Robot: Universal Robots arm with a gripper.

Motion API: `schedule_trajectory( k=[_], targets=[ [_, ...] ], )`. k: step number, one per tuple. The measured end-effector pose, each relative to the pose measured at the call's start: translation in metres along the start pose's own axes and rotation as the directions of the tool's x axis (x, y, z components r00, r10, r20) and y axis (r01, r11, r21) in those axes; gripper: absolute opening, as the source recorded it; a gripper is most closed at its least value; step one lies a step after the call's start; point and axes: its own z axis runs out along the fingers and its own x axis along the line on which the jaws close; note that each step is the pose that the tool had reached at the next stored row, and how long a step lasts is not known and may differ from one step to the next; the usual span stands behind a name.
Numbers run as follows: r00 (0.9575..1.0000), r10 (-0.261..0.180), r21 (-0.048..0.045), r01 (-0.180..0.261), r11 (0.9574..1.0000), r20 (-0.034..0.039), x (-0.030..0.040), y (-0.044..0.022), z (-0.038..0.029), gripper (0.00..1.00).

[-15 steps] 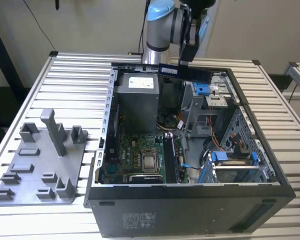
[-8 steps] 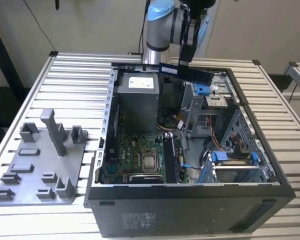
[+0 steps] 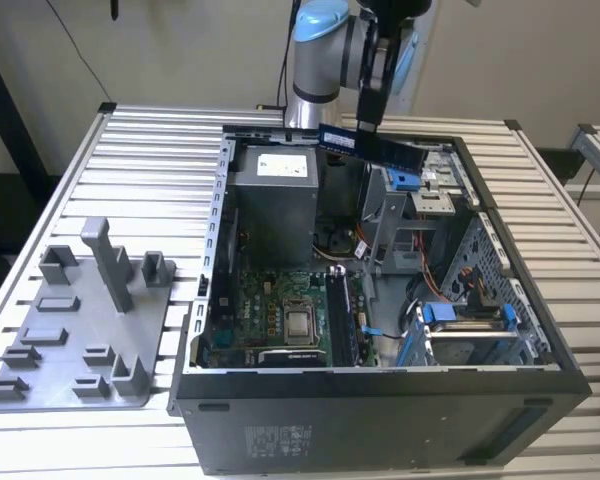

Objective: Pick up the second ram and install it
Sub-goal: 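Insert the second ram into the second slot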

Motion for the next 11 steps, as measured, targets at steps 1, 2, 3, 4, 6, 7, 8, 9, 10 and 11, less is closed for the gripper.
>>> schedule_trajectory(
  k=[1, 2, 3, 4, 6, 7, 8, 9, 10, 11],
  targets=[
    [1.0000, 0.007, 0.0002, -0.007, 1.0000, 0.0000, 0.0000, 0.0000, 0.0000, 0.14],
    [0.9999, 0.015, 0.0004, -0.015, 0.9999, 0.0000, 0.0000, 0.0000, 0.0001, 0.14],
    [0.9997, 0.022, 0.0007, -0.022, 0.9997, 0.0001, 0.0000, 0.0000, 0.0001, 0.14],
    [0.9996, 0.030, 0.0008, -0.030, 0.9996, 0.0001, 0.0000, 0.0000, 0.0002, 0.14],
    [0.9990, 0.046, 0.0013, -0.046, 0.9990, 0.0002, 0.0000, 0.0000, 0.0003, 0.14],
    [0.9985, 0.054, 0.0016, -0.054, 0.9985, 0.0003, 0.0000, 0.0000, 0.0004, 0.14],
    [0.9980, 0.063, 0.0018, -0.063, 0.9980, 0.0004, 0.0000, 0.0000, 0.0005, 0.14],
    [0.9973, 0.073, 0.0021, -0.073, 0.9973, 0.0005, 0.0000, 0.0000, 0.0006, 0.14],
    [0.9967, 0.082, 0.0023, -0.082, 0.9967, 0.0006, 0.0001, 0.0000, 0.0007, 0.14],
    [0.9959, 0.091, 0.0026, -0.091, 0.9959, 0.0006, 0.0001, 0.0000, 0.0007, 0.14]
  ],
)
